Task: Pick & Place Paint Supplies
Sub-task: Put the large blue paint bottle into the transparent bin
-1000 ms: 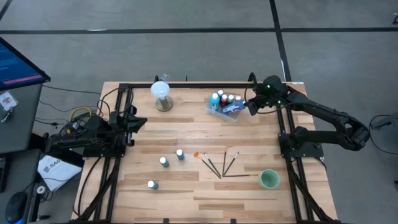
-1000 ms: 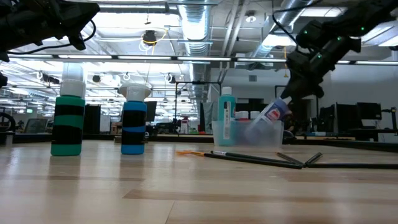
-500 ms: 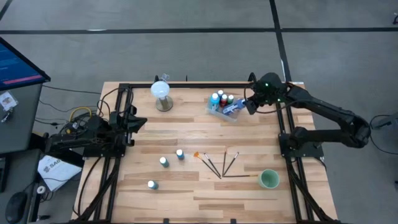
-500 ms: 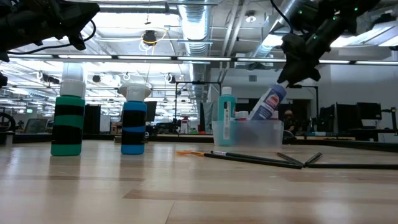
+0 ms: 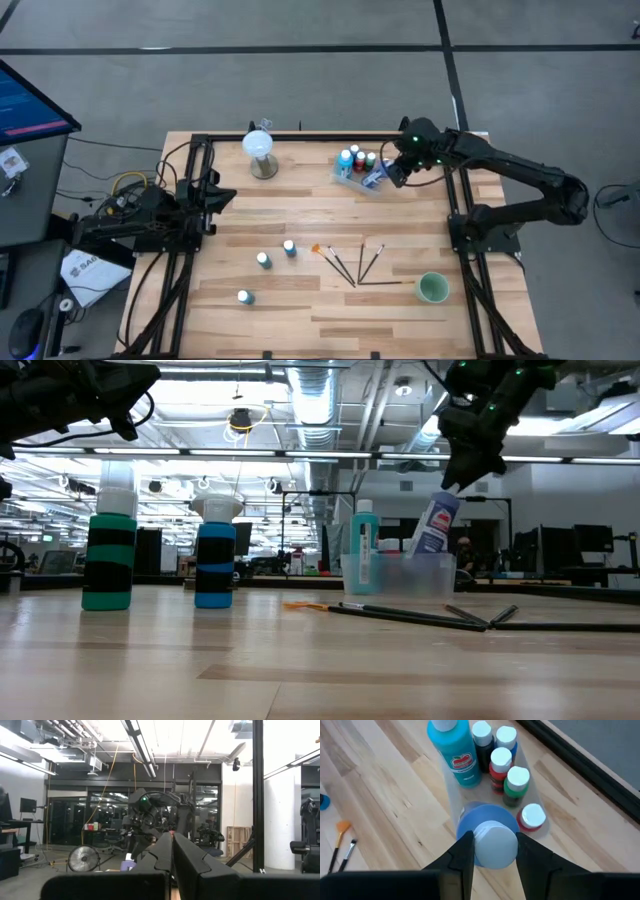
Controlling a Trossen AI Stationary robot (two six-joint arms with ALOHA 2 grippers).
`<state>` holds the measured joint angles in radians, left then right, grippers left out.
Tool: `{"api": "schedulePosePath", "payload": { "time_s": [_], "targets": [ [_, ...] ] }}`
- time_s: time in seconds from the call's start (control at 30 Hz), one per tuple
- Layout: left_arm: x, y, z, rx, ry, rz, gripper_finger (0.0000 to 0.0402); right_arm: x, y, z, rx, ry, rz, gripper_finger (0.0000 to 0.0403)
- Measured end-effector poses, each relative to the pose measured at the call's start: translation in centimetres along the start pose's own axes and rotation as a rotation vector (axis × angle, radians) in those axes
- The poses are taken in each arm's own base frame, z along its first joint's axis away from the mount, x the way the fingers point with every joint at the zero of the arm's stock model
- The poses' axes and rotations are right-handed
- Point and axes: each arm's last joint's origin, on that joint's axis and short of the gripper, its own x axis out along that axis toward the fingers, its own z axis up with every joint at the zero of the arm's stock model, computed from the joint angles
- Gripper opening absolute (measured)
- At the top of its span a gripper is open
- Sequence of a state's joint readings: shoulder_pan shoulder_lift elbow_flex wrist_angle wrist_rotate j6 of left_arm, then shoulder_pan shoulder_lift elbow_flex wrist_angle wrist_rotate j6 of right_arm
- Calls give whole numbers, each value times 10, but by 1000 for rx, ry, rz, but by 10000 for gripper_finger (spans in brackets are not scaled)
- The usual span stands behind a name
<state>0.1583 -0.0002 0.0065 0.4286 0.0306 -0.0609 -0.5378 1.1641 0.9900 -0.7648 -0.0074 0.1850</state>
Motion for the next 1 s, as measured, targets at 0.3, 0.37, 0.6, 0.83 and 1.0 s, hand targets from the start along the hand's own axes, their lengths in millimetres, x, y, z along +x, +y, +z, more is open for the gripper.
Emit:
{"api": "schedulePosePath", "payload": {
  "time_s": [0.3,0.37,0.6,0.83,1.0],
  "targets": [
    [0,0,0,0,0,0,2,29,10,15,-38,131,-32,109],
    [0,0,0,0,0,0,2,30,13,19,-46,149,-52,109],
    [0,0,0,0,0,0,2,24,19,30,-88,154,-87,109],
    [0,0,0,0,0,0,2,23,21,31,-101,149,-84,109],
    [0,0,0,0,0,0,2,23,22,34,-99,115,-79,109]
  ]
}}
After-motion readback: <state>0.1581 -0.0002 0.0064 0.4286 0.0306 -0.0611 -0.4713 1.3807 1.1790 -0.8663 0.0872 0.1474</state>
